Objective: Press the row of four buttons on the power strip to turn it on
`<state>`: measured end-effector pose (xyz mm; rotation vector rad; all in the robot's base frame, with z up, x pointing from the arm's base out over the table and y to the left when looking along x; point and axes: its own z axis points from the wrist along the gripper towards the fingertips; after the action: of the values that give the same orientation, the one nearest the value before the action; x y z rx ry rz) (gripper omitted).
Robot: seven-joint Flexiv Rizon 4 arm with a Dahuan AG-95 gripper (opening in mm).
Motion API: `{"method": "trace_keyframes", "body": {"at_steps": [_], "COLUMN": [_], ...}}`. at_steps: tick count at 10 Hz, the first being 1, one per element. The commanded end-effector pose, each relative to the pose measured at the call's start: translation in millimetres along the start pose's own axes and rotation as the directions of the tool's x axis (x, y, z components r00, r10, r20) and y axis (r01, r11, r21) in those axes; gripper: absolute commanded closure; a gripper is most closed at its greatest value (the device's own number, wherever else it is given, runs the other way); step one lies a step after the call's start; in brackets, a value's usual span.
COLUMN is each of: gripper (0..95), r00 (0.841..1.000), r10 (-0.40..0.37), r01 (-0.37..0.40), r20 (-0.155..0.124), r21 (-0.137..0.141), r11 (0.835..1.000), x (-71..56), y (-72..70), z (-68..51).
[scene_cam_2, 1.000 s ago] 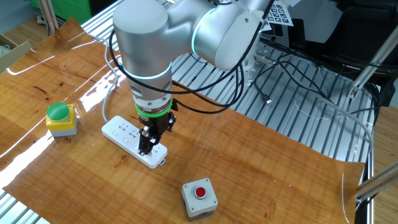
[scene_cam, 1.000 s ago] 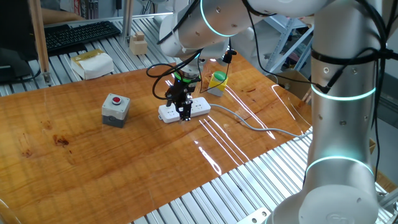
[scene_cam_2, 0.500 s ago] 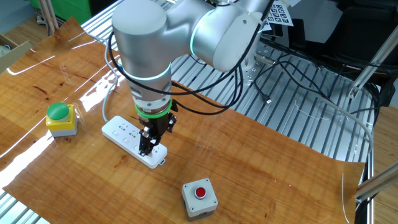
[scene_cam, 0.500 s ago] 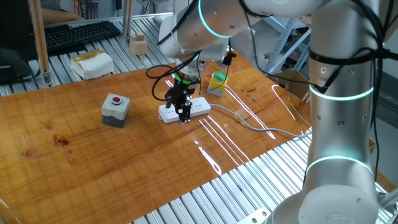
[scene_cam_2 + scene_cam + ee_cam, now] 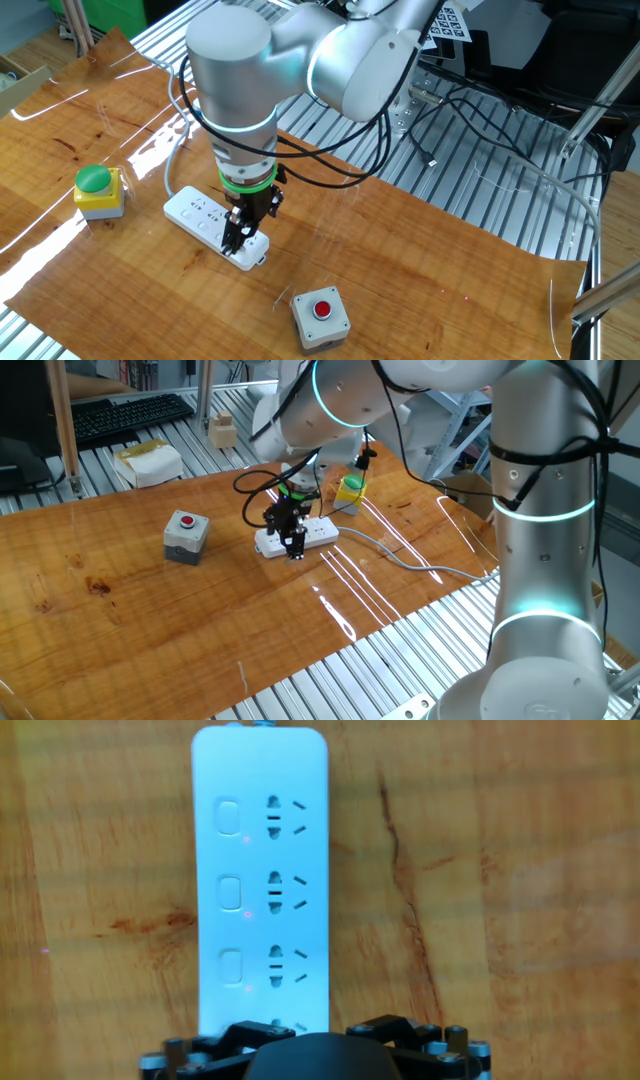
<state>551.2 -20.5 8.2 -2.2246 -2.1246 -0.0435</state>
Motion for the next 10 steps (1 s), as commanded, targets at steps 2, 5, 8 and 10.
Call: {"method": "trace_keyframes", "body": {"at_steps": [2, 5, 8, 10], "gripper": [0.0, 19.0, 57.0, 95.0], "r00": [0.999, 0.987, 0.883, 0.733], "r10": [-0.044, -0.16, -0.467, -0.68], "r01": [0.045, 0.16, 0.465, 0.677], "r20": [-0.005, 0.004, 0.031, 0.027], "r21": [0.036, 0.049, 0.065, 0.08], "r11": [0.998, 0.986, 0.883, 0.732], "x": [-2.6, -6.0, -12.5, -18.5], "y": [-5.6, -4.1, -7.2, -10.1], "z": [-31.3, -51.2, -67.4, -77.1]}}
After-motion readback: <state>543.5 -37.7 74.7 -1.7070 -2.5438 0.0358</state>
